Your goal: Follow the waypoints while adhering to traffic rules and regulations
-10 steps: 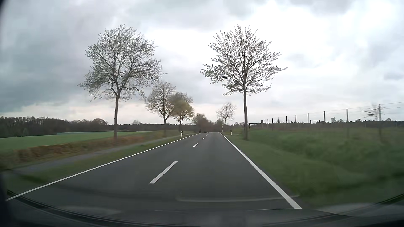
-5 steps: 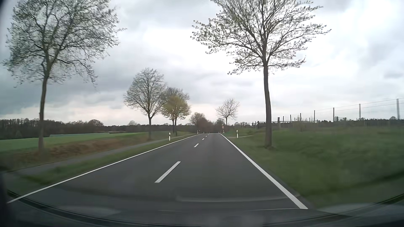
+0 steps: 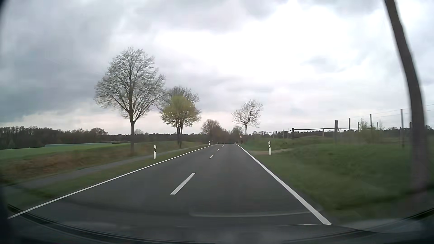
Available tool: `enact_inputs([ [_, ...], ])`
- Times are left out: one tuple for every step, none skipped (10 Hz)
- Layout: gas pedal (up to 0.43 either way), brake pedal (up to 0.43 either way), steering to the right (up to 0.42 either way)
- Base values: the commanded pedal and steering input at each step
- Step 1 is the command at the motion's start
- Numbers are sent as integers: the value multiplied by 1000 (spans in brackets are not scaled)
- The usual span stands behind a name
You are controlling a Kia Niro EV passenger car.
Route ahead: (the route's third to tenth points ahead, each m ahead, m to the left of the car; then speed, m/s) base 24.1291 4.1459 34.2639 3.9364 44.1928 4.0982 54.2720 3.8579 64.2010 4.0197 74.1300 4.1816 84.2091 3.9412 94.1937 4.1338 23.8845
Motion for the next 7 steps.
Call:
enact_inputs([
  [67, 0, -4],
  [67, 0, -3],
  [67, 0, -3],
  [67, 0, -2],
  [67, 0, 0],
  [59, 0, 1],
  [59, 0, 1],
])
